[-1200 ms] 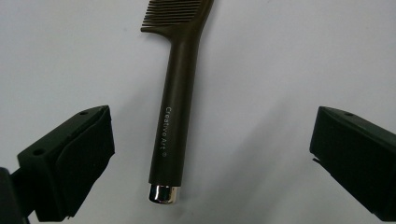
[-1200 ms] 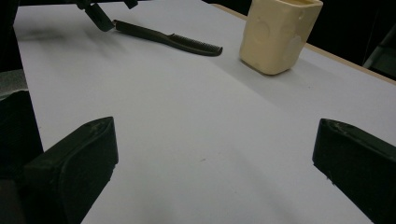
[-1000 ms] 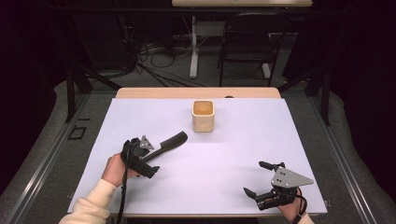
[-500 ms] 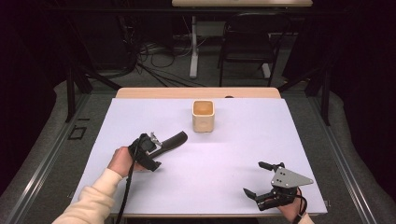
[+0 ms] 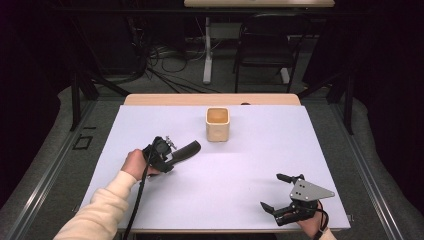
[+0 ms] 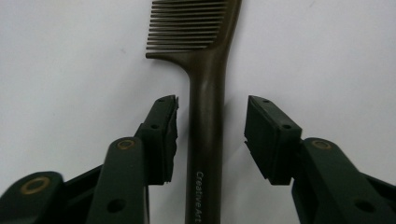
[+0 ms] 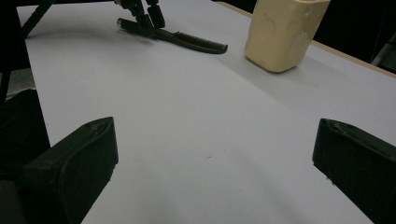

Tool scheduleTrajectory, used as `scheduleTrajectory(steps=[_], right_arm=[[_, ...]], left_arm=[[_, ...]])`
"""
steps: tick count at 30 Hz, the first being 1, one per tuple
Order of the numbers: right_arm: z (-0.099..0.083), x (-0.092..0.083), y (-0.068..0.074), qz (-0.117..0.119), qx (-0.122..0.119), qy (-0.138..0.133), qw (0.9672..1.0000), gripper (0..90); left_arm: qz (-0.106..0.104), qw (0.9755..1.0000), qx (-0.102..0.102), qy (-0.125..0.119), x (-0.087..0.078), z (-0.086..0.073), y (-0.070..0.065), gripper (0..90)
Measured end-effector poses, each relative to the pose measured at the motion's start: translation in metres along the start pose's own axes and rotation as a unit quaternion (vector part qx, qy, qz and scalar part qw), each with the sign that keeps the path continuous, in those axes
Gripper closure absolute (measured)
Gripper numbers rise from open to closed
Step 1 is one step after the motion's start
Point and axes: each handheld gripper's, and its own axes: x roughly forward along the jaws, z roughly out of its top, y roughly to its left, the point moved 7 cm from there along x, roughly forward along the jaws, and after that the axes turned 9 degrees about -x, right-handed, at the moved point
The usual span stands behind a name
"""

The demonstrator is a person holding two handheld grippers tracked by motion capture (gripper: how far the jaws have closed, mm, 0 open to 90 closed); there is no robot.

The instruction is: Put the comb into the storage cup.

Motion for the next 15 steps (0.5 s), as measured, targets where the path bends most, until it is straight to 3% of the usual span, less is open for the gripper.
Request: scheduleTrajectory(steps=[6, 11, 15], right_arm=[[-0.0003, 0.0002, 0.0001, 0.000, 0.002, 0.000, 1.0000, 0.0], [-0.0003, 0.0004, -0.0002, 0.000, 0.000, 0.000, 1.0000, 0.0], [-0.0005, 0.0005, 0.0000, 0.001, 0.001, 0.000, 1.0000, 0.0]], left_arm=[[-0.008, 0.9999, -0.004, 0.010, 0.0033, 0.0055, 0.0031, 63.5], [-0.018, 0.9994, -0.006, 0.028, 0.0076, 0.0067, 0.0043, 63.4], [-0.025, 0.9992, -0.007, 0.028, 0.0081, 0.0079, 0.0044, 66.1]])
